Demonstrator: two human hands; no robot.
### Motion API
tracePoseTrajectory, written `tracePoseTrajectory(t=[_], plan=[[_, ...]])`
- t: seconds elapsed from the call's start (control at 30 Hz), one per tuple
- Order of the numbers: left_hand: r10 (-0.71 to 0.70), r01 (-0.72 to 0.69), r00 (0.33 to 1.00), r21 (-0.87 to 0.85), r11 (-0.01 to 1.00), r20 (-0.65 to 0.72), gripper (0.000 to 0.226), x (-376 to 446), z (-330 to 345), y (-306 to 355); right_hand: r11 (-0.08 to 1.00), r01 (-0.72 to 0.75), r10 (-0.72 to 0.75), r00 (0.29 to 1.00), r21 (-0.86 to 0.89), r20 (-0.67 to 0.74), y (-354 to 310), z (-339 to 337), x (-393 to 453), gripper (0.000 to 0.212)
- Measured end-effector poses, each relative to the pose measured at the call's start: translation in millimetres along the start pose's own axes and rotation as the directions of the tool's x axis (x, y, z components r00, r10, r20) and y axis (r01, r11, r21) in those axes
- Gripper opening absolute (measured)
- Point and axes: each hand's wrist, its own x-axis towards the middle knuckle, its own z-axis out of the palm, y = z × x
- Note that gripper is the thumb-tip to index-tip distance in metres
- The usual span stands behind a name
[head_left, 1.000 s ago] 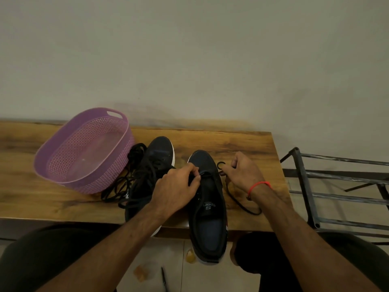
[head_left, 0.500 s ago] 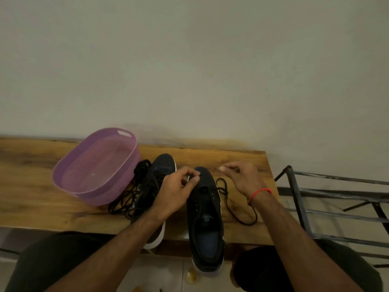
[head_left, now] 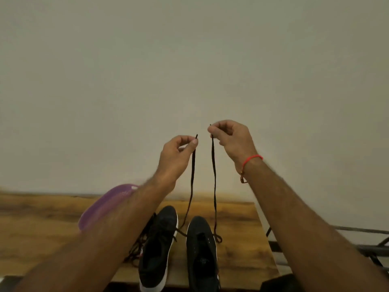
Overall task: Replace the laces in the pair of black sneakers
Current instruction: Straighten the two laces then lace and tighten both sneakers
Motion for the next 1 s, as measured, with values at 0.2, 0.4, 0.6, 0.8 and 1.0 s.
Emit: tracePoseTrajectory(t=[0.2,0.4,0.6,0.8,1.0], plan=[[0.071,-0.085,0.993,-0.154,0.984,-0.093,0.013,28,-15,104,0.984,0.168,-0.165,0.984,0.053,-0.062,-98,0,32,0.01],[0.165,-0.191,0.973,-0.164,0.968,-0.16,0.019,55,-30,172,0.962,0.26,-0.251,0.962,0.08,-0.11,-160,-7,52,0.01],[0.193,-0.22,0.963,-0.132,0.967,-0.191,0.018,69,-35,213,0.955,0.283,-0.272,0.954,0.087,-0.126,-191,-12,63,0.012],[0.216,-0.237,0.955,-0.087,0.968,-0.202,0.013,70,-26,225,0.953,0.281,-0.266,0.955,0.116,-0.131,-199,-12,69,0.009],[0.243,-0.254,0.95,-0.033,0.967,-0.193,0.008,71,-24,231,0.945,0.311,-0.294,0.944,0.104,-0.146,-202,-14,74,0.009]])
